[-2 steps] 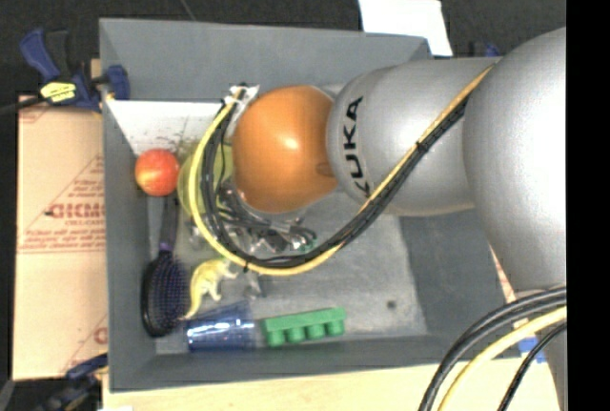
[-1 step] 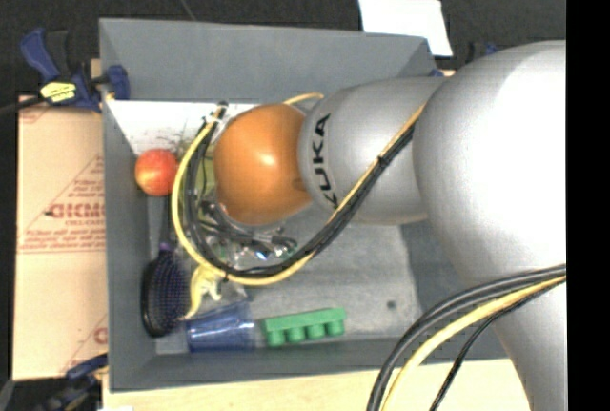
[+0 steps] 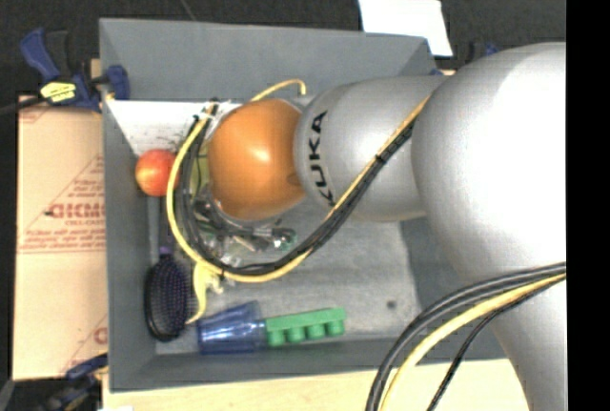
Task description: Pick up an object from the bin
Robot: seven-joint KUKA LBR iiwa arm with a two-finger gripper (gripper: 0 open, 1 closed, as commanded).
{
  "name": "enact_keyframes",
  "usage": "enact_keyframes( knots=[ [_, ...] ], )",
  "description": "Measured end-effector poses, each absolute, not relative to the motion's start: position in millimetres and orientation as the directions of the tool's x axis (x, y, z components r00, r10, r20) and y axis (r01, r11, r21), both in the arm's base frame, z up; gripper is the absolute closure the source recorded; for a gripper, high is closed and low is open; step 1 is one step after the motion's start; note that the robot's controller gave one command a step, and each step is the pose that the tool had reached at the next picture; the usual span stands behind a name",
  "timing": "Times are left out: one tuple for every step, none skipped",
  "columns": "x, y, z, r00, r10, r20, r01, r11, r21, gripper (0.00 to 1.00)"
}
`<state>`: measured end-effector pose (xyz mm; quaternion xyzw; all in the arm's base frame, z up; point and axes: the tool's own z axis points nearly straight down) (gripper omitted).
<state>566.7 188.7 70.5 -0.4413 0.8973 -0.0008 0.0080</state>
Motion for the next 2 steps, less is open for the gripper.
enact_keyframes(
  knots=[
    [566.7, 189, 70, -0.611, -0.791, -0.014, -0.791, 0.611, -0.008, 1.0],
    [564.9, 188, 89, -0.613, -0.79, -0.01, -0.79, 0.613, -0.005, 1.0]
  ],
)
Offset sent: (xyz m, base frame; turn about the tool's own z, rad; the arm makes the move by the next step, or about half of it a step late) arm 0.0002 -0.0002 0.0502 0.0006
